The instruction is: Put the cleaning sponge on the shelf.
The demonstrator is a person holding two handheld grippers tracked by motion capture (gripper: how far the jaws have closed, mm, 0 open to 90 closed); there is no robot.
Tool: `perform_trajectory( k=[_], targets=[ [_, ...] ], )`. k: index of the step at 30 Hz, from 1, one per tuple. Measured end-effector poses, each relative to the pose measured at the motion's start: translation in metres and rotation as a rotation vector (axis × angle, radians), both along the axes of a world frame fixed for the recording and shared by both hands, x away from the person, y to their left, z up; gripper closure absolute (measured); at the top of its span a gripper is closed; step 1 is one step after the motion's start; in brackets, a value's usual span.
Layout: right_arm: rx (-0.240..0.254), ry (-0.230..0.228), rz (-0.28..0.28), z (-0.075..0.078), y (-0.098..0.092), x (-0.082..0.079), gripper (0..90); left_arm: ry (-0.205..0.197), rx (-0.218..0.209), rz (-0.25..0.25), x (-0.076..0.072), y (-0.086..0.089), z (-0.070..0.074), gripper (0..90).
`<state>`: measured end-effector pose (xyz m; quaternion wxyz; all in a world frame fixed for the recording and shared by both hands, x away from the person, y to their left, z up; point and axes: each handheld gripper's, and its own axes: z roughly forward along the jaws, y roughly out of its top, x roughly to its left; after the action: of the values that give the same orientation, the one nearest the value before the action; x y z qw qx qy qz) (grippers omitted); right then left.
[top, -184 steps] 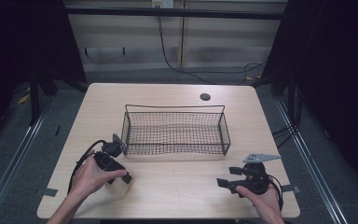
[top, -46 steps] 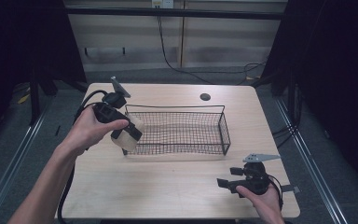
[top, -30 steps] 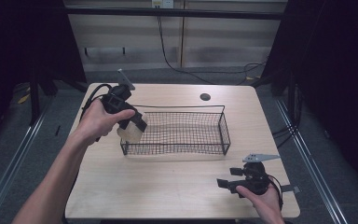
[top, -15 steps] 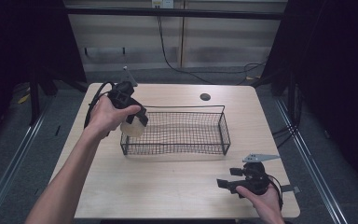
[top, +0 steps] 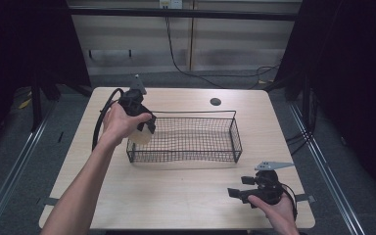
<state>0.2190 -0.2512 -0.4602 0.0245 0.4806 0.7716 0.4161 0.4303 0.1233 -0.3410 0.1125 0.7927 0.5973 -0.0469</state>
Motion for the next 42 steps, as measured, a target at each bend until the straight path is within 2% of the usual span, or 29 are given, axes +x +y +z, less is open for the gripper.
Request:
perform_trajectory(
  k=[4, 7, 9, 10, 11, 12, 15, 17, 27, 33, 34, 42],
  targets=[
    [-0.003, 0.004, 0.006, 0.000, 0.001, 0.000, 18.4, 0.013, 0.001, 0.030, 0.002, 0.003, -0.008, 28.0],
    [-0.003, 0.004, 0.007, 0.000, 0.001, 0.000, 18.4, 0.012, -0.007, 0.030, 0.004, 0.005, -0.010, 28.1],
    [-0.003, 0.004, 0.007, 0.000, 0.001, 0.000, 18.4, 0.004, 0.025, 0.033, 0.005, 0.004, -0.011, 28.0],
    [-0.003, 0.005, 0.007, 0.000, 0.001, 0.000, 18.4, -0.003, 0.026, 0.041, 0.006, 0.004, -0.013, 28.0],
    [-0.003, 0.005, 0.007, 0.000, 0.001, 0.000, 18.4, -0.003, 0.026, 0.041, 0.006, 0.004, -0.013, 28.0],
    [-0.003, 0.002, 0.012, -0.001, 0.001, 0.000, 18.4, 0.018, 0.015, 0.038, 0.008, 0.004, -0.016, 28.0],
    [-0.003, 0.003, 0.013, -0.001, 0.001, 0.000, 18.4, 0.016, 0.017, 0.050, 0.009, 0.004, -0.020, 28.0],
    [-0.003, 0.007, 0.010, -0.001, 0.001, 0.001, 18.4, 0.026, 0.018, 0.036, 0.011, 0.004, -0.023, 28.0],
    [-0.004, 0.009, 0.004, -0.001, 0.000, 0.000, 17.7, 0.048, 0.005, 0.074, 0.014, 0.005, -0.041, 27.9],
    [-0.003, 0.009, 0.004, -0.001, 0.000, 0.000, 17.7, 0.064, 0.005, 0.064, 0.016, 0.004, -0.047, 27.9],
    [-0.002, 0.008, 0.005, -0.001, 0.000, 0.000, 17.7, 0.064, 0.018, 0.062, 0.016, 0.005, -0.049, 27.9],
    [-0.003, 0.011, 0.005, -0.001, 0.000, 0.000, 17.7, 0.085, 0.010, 0.063, 0.016, 0.003, -0.060, 27.9]
  ],
)
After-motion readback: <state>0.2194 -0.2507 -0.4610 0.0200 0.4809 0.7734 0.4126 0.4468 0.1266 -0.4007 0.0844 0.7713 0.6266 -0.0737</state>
